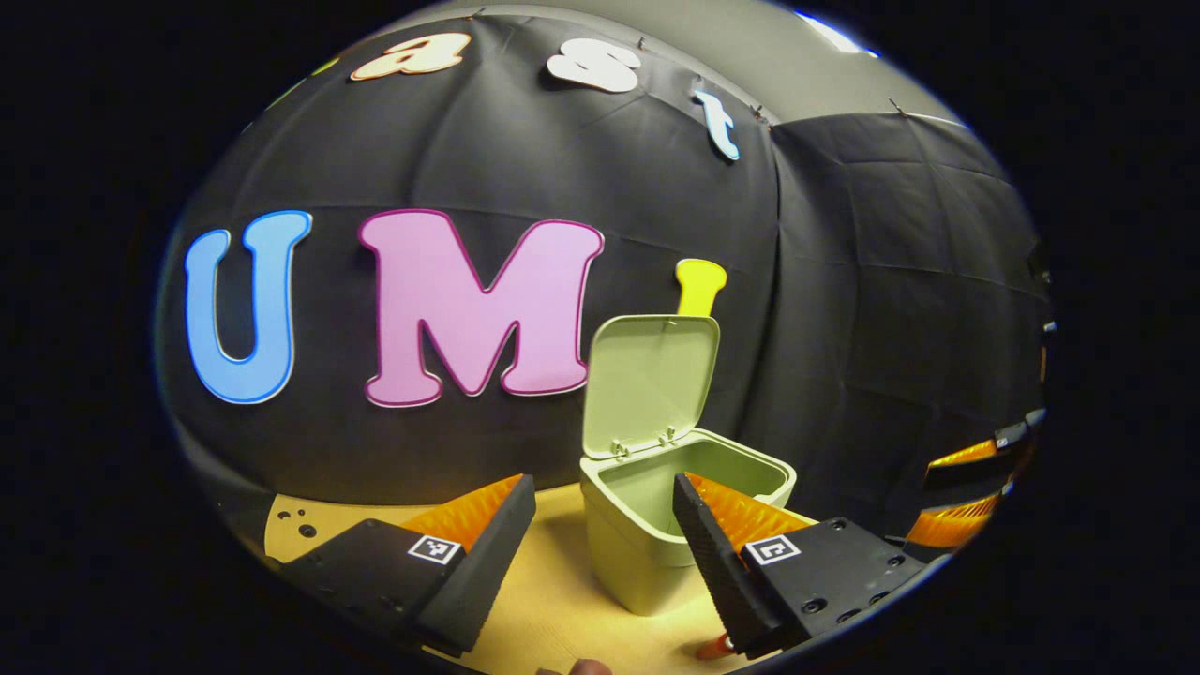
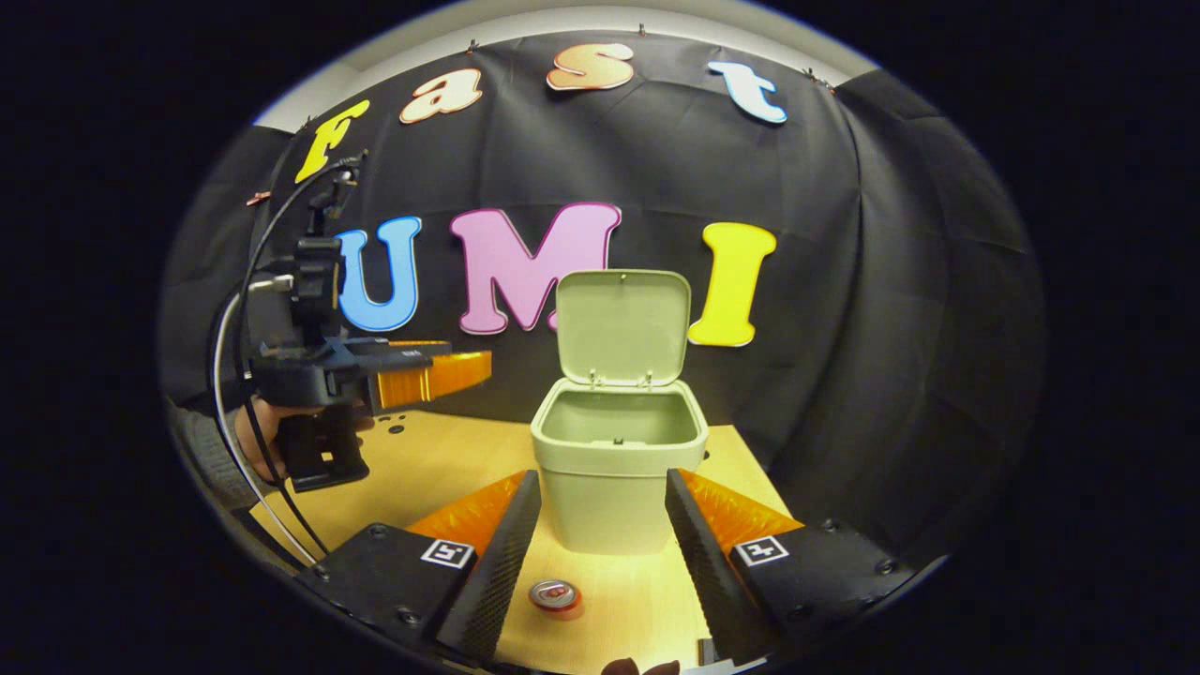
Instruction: Press the lid of the desktop garbage bin to open it, pick up the crumpled paper on the desktop and throw it into the bin, then pick up the pop can on the desktop and drop it into the bin, and finally close the garbage bin lid.
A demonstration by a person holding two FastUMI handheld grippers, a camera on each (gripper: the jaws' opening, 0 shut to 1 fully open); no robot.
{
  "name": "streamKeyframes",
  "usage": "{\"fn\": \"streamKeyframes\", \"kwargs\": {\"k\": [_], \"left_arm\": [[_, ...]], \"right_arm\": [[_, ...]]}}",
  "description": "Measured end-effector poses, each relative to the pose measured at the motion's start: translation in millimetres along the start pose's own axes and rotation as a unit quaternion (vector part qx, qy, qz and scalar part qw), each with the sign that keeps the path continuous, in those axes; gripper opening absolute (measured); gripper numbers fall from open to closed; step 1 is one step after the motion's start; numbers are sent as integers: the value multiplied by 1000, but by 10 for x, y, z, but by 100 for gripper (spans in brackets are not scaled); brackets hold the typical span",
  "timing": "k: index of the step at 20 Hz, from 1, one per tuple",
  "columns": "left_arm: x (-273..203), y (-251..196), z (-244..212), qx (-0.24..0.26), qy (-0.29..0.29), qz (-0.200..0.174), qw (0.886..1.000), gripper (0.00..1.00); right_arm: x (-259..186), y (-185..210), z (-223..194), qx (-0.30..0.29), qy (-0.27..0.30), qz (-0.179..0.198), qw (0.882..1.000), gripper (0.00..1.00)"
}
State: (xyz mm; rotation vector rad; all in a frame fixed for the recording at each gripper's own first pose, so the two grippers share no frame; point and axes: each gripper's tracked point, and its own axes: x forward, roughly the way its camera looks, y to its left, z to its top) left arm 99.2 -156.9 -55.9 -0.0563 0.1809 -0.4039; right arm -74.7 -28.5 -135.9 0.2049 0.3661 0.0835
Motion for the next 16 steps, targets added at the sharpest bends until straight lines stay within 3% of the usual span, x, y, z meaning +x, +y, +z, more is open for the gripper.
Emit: {"fn": "streamKeyframes", "kwargs": {"k": [8,16], "left_arm": [[-522,554,-198,-21,7,74,997,95],[-928,881,-377,-21,17,122,992,95]], "right_arm": [[172,280,-550,-26,68,52,996,85],[327,418,-1164,-31,149,86,985,85]]}}
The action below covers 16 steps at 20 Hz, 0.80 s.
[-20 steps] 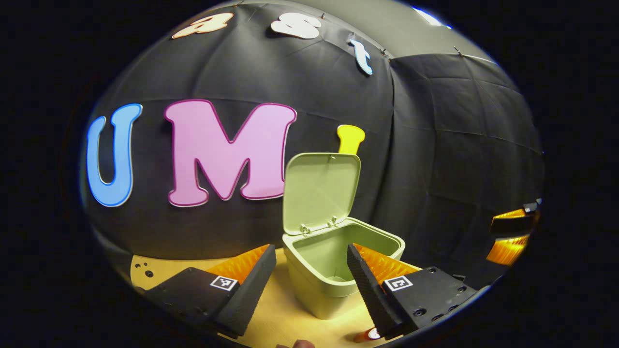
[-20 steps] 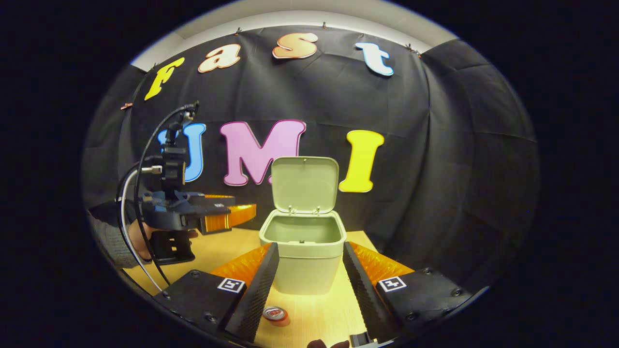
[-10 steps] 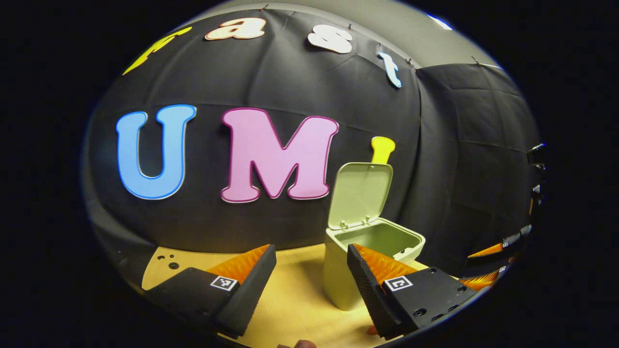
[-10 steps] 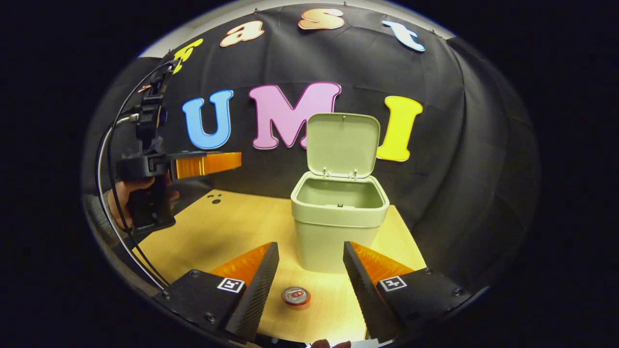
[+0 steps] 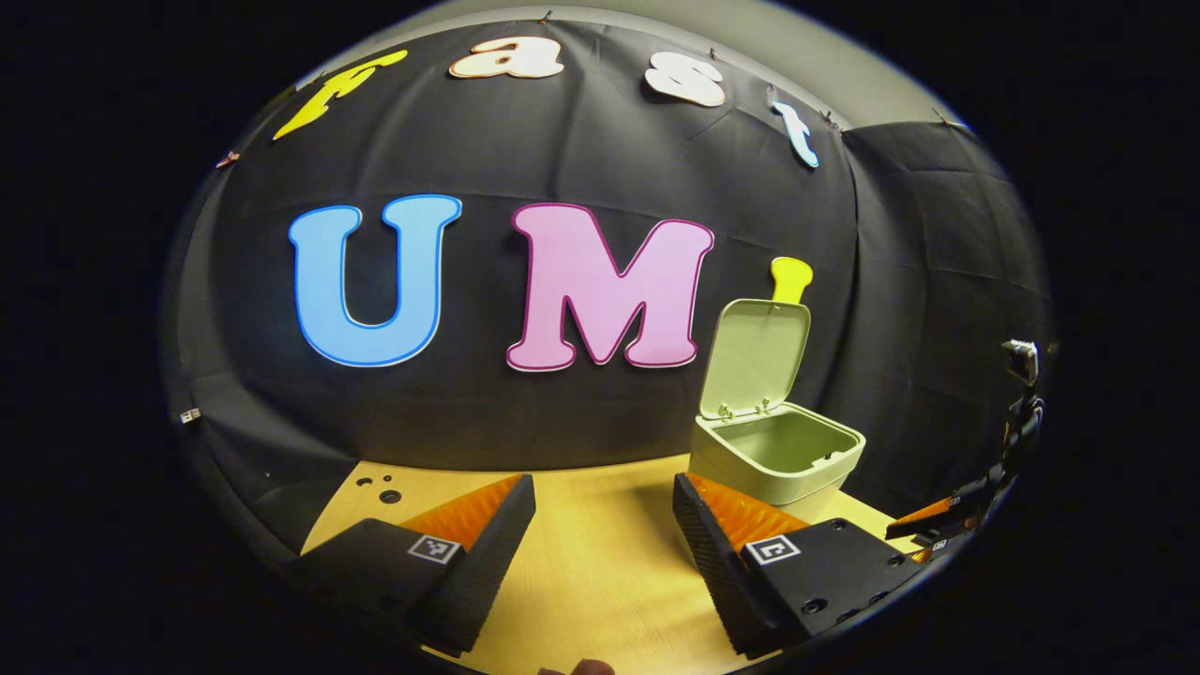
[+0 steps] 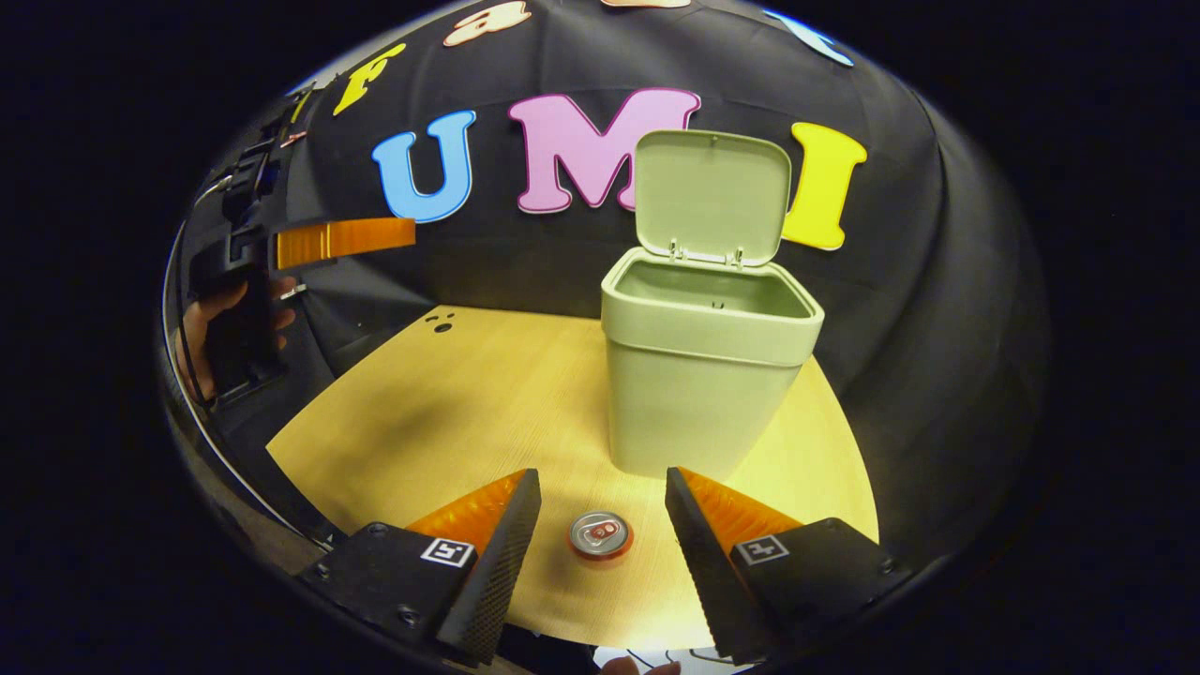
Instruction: Press the lid of the desktop garbage bin to open it, pick up the crumpled paper on the desktop and throw it into the bin, then pick up the pop can on the desktop and drop it into the bin, and finally close the garbage bin lid.
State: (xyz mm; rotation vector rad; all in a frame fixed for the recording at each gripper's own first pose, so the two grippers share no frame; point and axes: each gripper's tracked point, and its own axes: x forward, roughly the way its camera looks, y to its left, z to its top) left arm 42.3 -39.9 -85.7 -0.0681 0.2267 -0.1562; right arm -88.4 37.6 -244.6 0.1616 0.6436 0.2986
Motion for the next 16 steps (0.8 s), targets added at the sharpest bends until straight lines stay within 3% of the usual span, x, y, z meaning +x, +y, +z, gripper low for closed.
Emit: {"fn": "streamKeyframes", "kwargs": {"k": [7,8,9,16], "left_arm": [[-126,205,-133,-6,13,24,1000,95],[-141,223,-148,-7,14,27,1000,95],[-152,248,-163,-8,16,29,999,95],[-207,322,-314,-18,33,44,998,95]], "right_arm": [[240,31,-442,2,61,15,998,85],[274,25,-507,4,69,17,997,89],[304,22,-562,6,76,19,997,85],[557,-55,-966,7,127,17,992,86]]}}
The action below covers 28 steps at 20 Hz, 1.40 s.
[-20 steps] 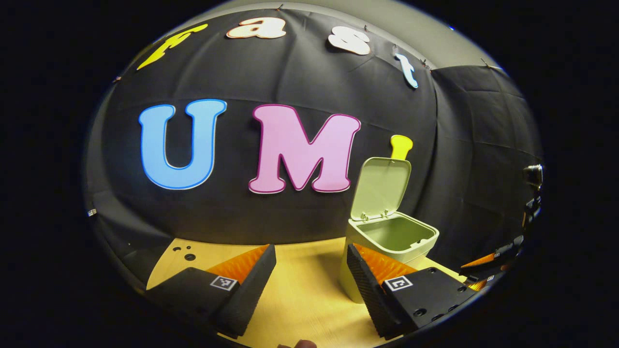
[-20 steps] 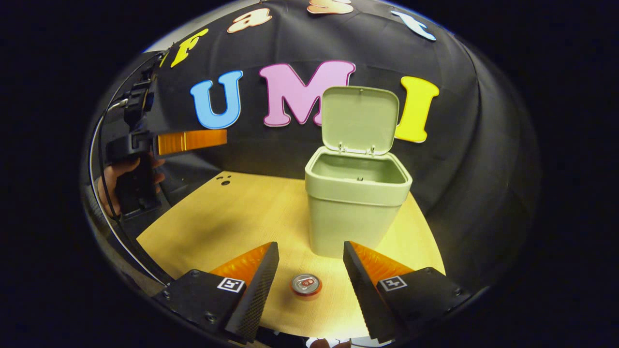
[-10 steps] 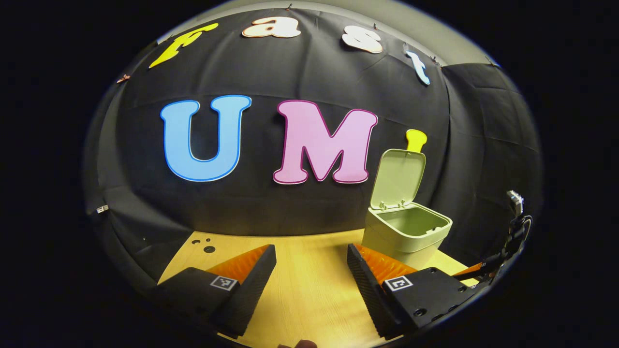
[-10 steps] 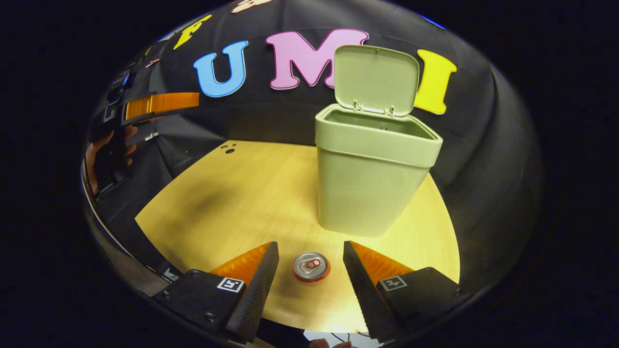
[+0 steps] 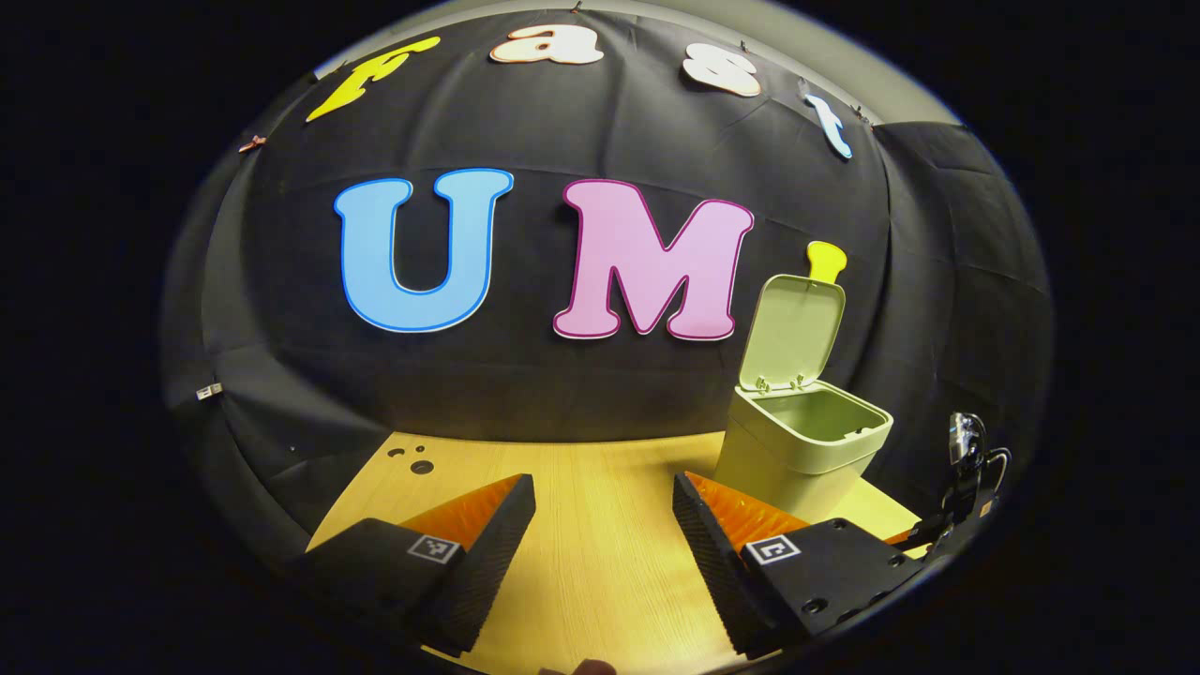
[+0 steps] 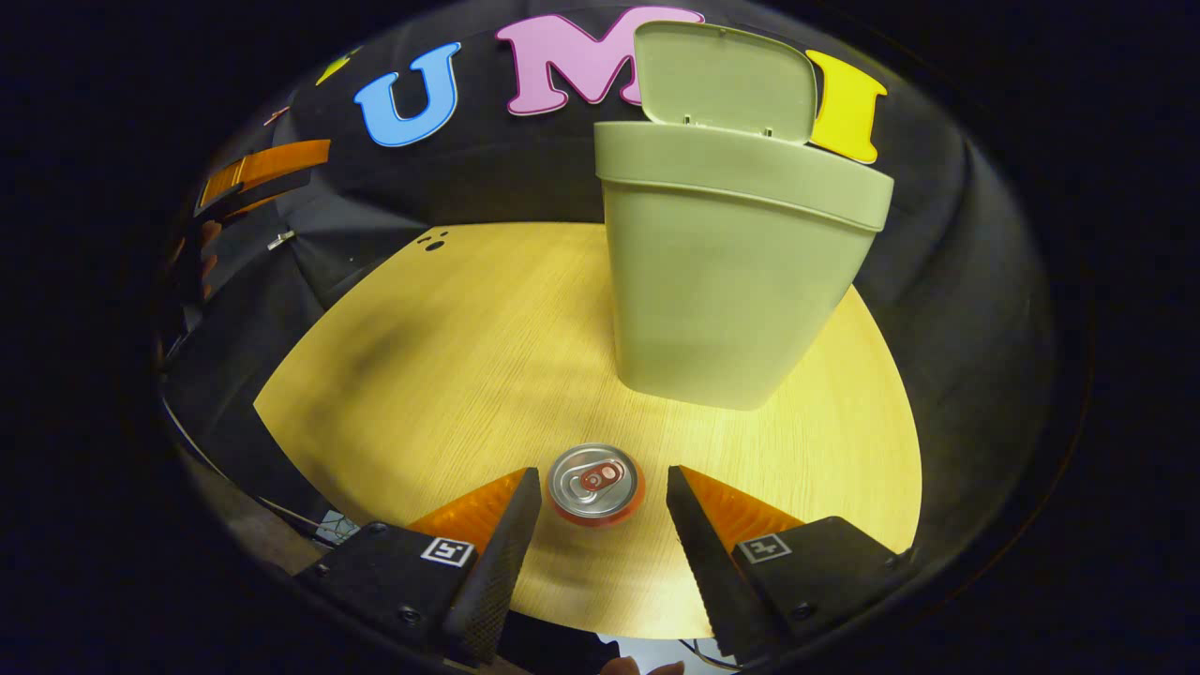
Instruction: Press the lid of the desktop garbage bin to open it, pick up the crumpled paper on the desktop and throw it into the bin, then pick up the pop can on the desktop and drop it into the bin, and finally close the garbage bin lid.
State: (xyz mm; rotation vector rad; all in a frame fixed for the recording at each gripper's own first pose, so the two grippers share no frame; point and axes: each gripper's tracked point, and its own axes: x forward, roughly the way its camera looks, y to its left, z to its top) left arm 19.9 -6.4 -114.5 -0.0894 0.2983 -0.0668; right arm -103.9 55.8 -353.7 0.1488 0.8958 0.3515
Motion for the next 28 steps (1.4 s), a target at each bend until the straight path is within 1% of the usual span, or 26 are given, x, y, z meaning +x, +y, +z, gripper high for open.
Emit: {"fn": "streamKeyframes", "kwargs": {"k": [5,7,8,10,12,14,15,16,17,18,23,28], "left_arm": [[-2,56,-51,-3,8,8,1000,95],[-10,62,-59,-4,10,11,1000,95],[-16,73,-70,-3,10,12,1000,95],[-25,73,-84,-1,12,13,1000,95],[-36,69,-99,-2,15,13,1000,95],[-34,69,-107,-4,16,13,1000,95],[-33,72,-109,-4,16,13,1000,95],[-31,66,-108,-4,17,13,1000,95],[-30,69,-110,-3,17,13,1000,95],[-27,70,-111,-3,17,14,1000,95],[-2,32,-121,-4,20,7,1000,95],[29,-30,-117,-2,21,-2,1000,95]], "right_arm": [[198,19,-144,4,27,8,1000,87],[252,41,-175,0,34,12,999,89],[290,47,-181,-5,36,12,999,94],[364,48,-204,-13,43,10,999,96],[420,24,-247,-21,51,3,998,96],[477,27,-278,-24,60,4,998,96],[487,6,-264,-27,57,-1,998,94],[474,5,-262,-29,56,-3,998,84],[466,4,-270,-31,58,-3,998,80],[463,-3,-275,-31,58,-3,998,84],[339,-65,-105,-53,35,-7,998,82],[40,-26,187,-41,2,3,999,82]]}}
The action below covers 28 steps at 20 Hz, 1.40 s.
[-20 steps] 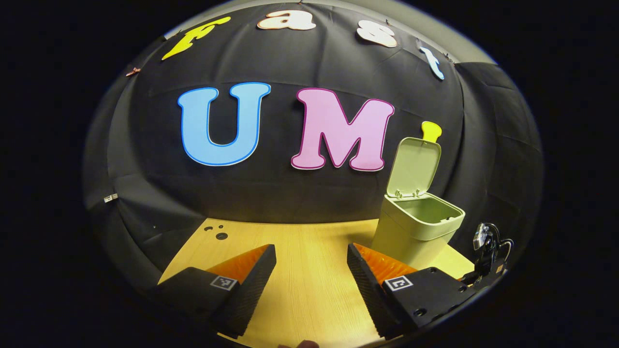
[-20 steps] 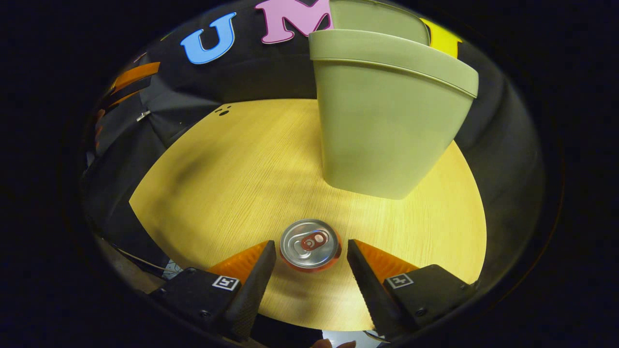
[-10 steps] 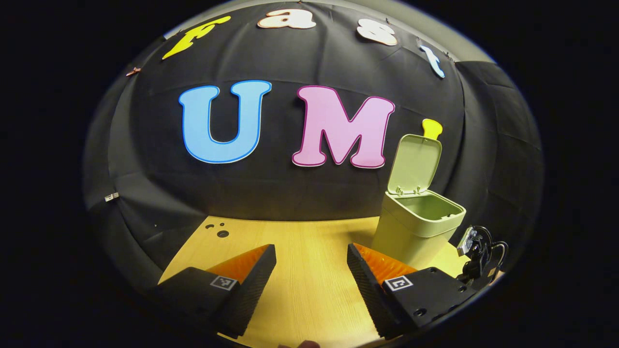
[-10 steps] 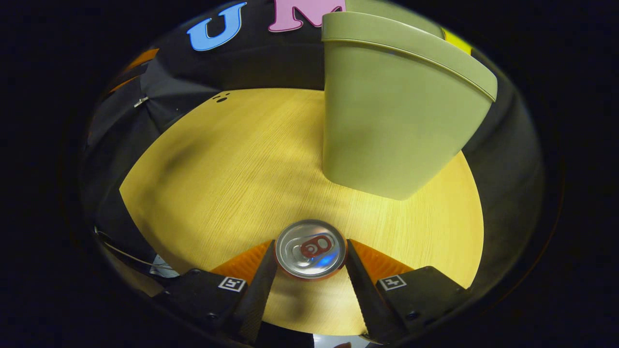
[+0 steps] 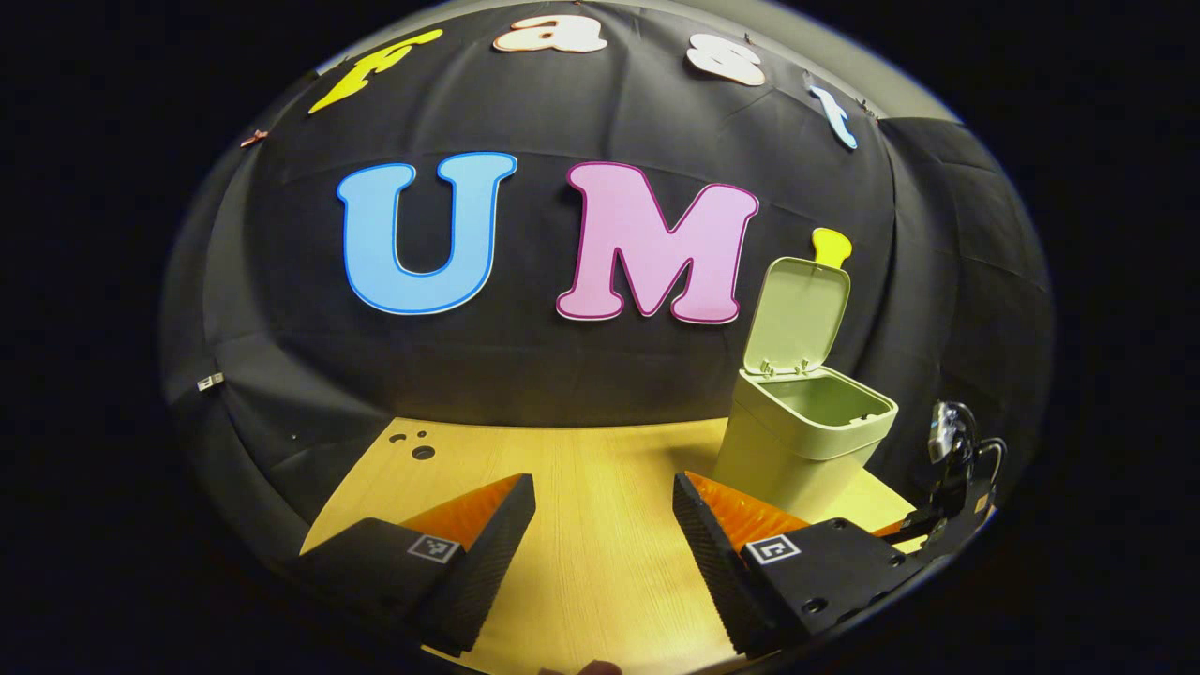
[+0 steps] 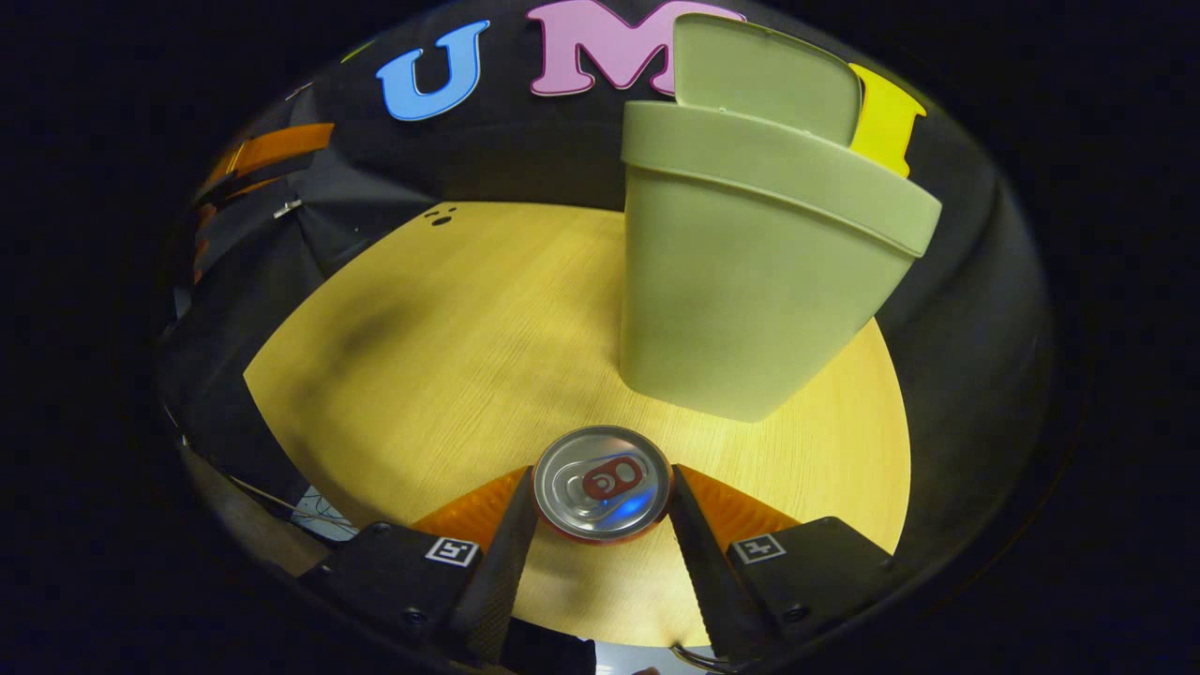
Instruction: Press the lid of the desktop garbage bin to open it, pick up the crumpled paper on the desktop and throw it into the bin, then pick up the pop can on the desktop and drop it into the bin, and finally close the garbage bin lid.
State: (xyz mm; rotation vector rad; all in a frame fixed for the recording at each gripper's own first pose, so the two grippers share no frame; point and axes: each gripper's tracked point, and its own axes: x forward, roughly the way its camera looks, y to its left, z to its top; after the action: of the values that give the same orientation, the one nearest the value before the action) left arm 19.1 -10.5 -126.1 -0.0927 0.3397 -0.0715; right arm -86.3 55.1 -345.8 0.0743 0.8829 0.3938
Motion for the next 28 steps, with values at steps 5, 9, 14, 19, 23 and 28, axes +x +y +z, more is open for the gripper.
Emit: {"fn": "streamKeyframes", "kwargs": {"k": [5,9,14,19,23,28], "left_arm": [[42,-73,12,3,1,-10,1000,95],[77,-135,12,3,2,-18,1000,95],[94,-194,29,7,0,-26,1000,95],[66,-209,43,11,-1,-28,1000,95],[50,-183,44,12,-2,-25,1000,95],[34,-190,47,10,-4,-24,1000,95]], "right_arm": [[-362,-28,435,15,-48,8,999,82],[-694,-81,927,19,-102,10,995,82],[-1068,-127,1536,13,-168,10,986,82],[-1312,-222,2076,13,-222,5,975,82],[-1400,-396,2358,2,-247,-14,969,82],[-1309,-603,2632,10,-261,-27,965,82]]}}
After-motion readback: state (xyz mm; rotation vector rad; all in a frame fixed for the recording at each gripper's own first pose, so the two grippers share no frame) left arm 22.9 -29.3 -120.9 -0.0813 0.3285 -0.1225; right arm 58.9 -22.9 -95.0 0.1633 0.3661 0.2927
